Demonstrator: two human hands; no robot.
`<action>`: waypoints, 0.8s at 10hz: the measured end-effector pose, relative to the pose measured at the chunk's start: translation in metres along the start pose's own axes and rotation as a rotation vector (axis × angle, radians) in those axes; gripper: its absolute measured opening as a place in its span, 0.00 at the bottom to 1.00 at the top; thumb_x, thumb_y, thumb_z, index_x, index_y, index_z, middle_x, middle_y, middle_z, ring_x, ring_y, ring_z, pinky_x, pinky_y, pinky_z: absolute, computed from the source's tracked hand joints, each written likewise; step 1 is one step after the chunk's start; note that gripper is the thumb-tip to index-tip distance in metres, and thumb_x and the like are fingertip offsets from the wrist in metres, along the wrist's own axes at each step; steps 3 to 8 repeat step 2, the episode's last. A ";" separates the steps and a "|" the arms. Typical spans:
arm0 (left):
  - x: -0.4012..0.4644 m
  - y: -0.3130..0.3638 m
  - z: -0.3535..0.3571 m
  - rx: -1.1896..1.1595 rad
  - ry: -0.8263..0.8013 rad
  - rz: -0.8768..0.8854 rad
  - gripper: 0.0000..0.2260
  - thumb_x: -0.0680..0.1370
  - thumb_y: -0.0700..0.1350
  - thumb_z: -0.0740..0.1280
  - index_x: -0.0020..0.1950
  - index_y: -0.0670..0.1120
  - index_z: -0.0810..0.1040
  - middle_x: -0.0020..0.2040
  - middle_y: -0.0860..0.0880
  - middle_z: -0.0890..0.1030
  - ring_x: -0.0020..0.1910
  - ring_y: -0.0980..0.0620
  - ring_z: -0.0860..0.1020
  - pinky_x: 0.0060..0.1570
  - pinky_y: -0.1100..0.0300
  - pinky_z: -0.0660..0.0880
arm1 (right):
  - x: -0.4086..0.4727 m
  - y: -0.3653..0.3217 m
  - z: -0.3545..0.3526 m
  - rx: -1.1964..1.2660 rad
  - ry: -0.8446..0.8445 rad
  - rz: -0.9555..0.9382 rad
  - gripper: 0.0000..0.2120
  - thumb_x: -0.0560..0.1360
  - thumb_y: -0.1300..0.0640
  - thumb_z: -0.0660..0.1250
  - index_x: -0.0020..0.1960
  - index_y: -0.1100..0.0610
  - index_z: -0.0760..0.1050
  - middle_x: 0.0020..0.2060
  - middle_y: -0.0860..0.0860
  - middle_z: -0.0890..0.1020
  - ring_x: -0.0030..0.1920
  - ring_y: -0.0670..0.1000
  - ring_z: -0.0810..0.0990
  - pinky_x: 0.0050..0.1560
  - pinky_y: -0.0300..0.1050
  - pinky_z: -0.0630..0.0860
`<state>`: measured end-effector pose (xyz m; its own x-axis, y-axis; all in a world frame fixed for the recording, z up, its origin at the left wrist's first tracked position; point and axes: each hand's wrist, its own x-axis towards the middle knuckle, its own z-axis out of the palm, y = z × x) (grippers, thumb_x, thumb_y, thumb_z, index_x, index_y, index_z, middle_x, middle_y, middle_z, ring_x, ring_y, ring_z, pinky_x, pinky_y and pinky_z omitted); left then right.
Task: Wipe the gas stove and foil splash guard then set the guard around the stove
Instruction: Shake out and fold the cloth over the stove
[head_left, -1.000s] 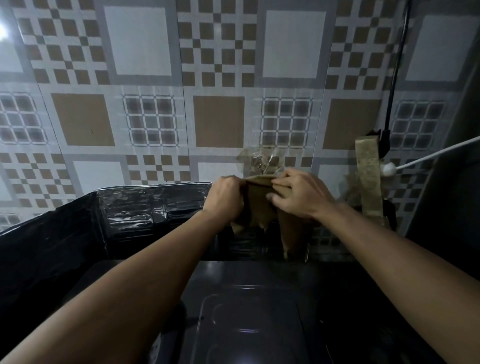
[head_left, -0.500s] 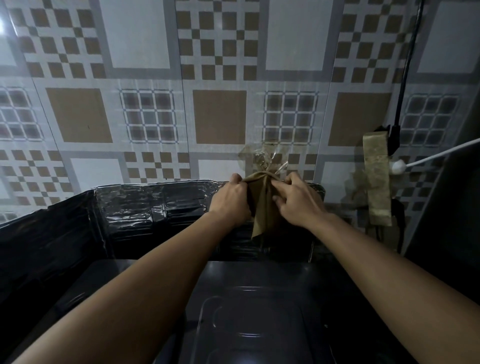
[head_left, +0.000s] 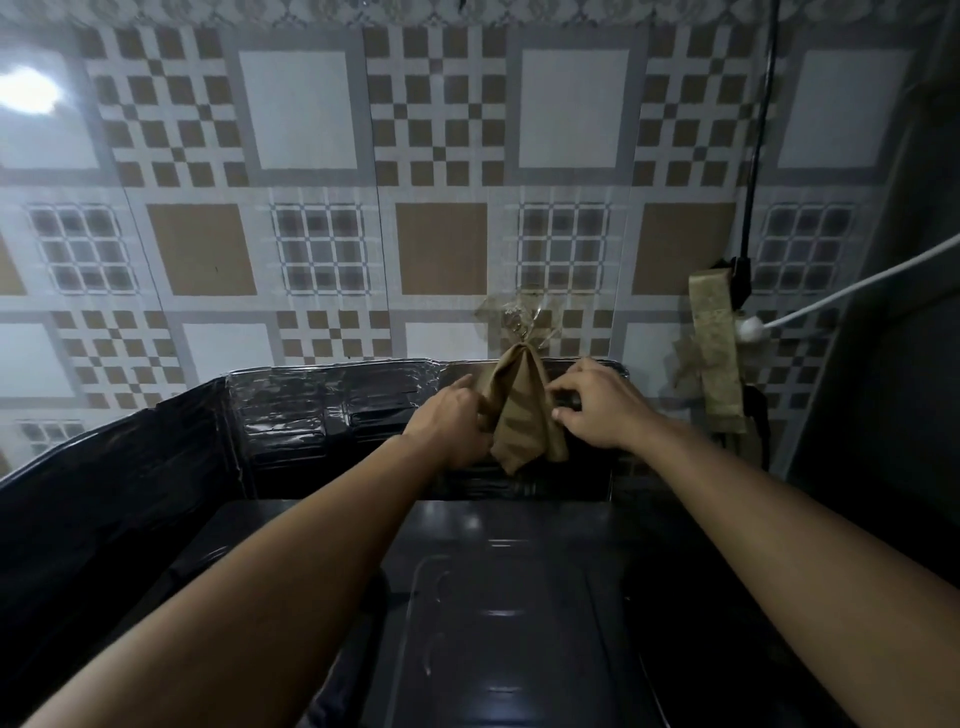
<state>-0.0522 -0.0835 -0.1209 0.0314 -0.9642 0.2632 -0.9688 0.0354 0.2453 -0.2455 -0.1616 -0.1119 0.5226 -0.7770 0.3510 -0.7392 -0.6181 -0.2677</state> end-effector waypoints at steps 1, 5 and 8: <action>-0.024 0.000 -0.012 -0.002 -0.010 -0.060 0.15 0.72 0.48 0.70 0.57 0.46 0.81 0.57 0.45 0.81 0.56 0.45 0.78 0.56 0.51 0.76 | -0.020 -0.009 -0.010 -0.031 -0.044 0.016 0.21 0.74 0.51 0.69 0.65 0.53 0.75 0.57 0.51 0.74 0.56 0.52 0.75 0.57 0.46 0.71; -0.050 0.000 -0.026 0.016 -0.062 -0.082 0.13 0.71 0.50 0.72 0.52 0.46 0.83 0.48 0.45 0.83 0.49 0.45 0.80 0.50 0.52 0.78 | -0.040 -0.020 -0.025 -0.037 -0.074 0.048 0.21 0.74 0.51 0.70 0.65 0.53 0.76 0.59 0.53 0.77 0.57 0.53 0.77 0.56 0.45 0.71; -0.050 0.000 -0.026 0.016 -0.062 -0.082 0.13 0.71 0.50 0.72 0.52 0.46 0.83 0.48 0.45 0.83 0.49 0.45 0.80 0.50 0.52 0.78 | -0.040 -0.020 -0.025 -0.037 -0.074 0.048 0.21 0.74 0.51 0.70 0.65 0.53 0.76 0.59 0.53 0.77 0.57 0.53 0.77 0.56 0.45 0.71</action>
